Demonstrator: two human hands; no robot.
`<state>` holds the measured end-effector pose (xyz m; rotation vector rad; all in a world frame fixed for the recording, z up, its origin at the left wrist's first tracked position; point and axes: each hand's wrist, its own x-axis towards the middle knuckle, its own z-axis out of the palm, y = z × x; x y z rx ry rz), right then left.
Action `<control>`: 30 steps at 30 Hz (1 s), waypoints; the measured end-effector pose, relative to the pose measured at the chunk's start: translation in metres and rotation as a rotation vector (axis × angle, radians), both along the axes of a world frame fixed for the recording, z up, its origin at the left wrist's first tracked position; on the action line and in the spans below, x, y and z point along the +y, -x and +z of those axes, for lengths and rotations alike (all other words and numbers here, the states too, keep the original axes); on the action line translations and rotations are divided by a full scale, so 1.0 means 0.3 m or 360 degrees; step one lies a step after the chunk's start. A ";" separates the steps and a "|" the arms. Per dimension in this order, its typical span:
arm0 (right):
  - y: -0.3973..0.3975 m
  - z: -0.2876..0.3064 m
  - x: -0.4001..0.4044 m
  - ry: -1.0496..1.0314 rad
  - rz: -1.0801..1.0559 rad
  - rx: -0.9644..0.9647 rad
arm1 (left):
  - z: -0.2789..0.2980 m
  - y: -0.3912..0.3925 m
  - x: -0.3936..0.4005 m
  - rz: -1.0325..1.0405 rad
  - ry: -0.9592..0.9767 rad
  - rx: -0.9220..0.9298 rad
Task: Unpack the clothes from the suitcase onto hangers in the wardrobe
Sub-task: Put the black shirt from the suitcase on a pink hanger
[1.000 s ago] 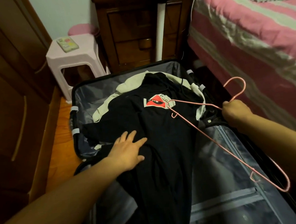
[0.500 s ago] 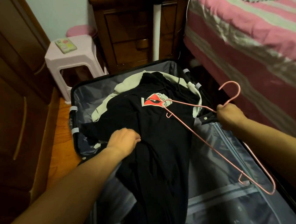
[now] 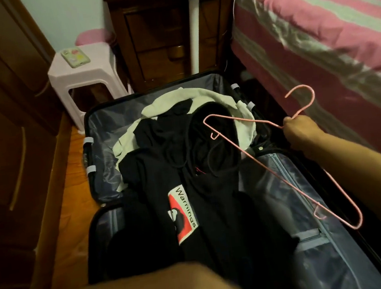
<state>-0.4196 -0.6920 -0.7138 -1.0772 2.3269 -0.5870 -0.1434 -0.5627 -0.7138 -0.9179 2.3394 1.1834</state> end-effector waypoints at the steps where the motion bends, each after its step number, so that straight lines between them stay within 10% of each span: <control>1: -0.003 -0.001 0.003 -0.0010 0.0001 0.0004 | 0.017 0.006 0.002 0.0052 0.0084 0.0036; 5: -0.027 -0.001 0.045 -0.0054 0.0065 0.0069 | -0.049 -0.107 -0.200 0.0621 0.0997 -0.0225; 9: -0.039 -0.001 0.078 -0.0026 0.0012 0.0157 | -0.179 -0.233 -0.282 0.0848 0.0688 -0.0843; 18: -0.064 0.028 0.082 -0.0095 0.0024 0.0275 | 0.022 -0.152 -0.128 0.0122 -0.0193 -0.1145; 22: -0.090 0.021 0.087 -0.0114 0.0087 0.0296 | -0.028 -0.152 -0.170 0.0493 0.0920 -0.0654; 25: -0.098 0.034 0.092 -0.0076 0.0068 0.0424 | -0.117 -0.123 -0.229 0.0719 0.1022 -0.0119; 30: -0.055 0.074 0.160 -0.0051 -0.0041 0.0724 | -0.190 -0.113 -0.245 0.0580 0.1230 -0.0503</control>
